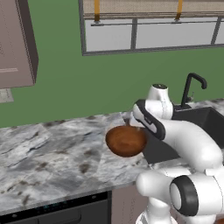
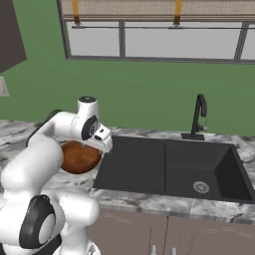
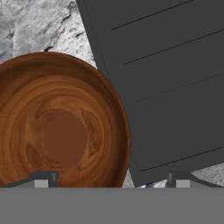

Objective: Pick the cup and bowl from the counter and place them on the counter next to the sink.

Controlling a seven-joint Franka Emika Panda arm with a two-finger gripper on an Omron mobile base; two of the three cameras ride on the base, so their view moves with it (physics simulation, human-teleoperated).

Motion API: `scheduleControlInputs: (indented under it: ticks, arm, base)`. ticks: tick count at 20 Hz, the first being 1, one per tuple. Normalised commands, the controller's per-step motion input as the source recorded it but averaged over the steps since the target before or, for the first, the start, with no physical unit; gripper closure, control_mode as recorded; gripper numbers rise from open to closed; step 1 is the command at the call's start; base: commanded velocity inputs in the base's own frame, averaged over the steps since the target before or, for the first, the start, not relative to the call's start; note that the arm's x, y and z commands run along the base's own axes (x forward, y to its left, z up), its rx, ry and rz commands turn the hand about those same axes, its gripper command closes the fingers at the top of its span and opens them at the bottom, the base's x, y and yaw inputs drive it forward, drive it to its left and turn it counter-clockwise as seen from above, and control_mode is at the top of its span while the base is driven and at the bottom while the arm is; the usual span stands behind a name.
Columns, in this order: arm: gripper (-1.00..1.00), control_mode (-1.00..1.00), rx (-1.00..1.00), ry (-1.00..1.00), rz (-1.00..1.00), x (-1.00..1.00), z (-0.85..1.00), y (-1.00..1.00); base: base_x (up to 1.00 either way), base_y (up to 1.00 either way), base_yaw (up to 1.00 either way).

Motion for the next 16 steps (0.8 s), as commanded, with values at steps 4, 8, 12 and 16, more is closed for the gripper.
scheduleControlInputs:
  ticks: [4, 8, 12, 16]
  arm:
    - [-1.00, -1.00, 0.00, -0.03, 0.04, -0.85, 0.32, 0.00]
    - [-1.00, -1.00, 0.00, -0.11, 0.10, -1.00, 0.00, -0.01]
    - [-1.00, -1.00, 0.00, -0.16, 0.12, -1.00, 0.02, 0.00]
    - [-1.00, -1.00, 0.00, -0.14, 0.14, -0.88, 0.12, 0.00]
  base:
    - [0.00, 0.00, 0.00]
    - [0.00, 0.00, 0.00]
    - [0.00, 0.00, 0.00]
    - [0.00, 0.00, 0.00]
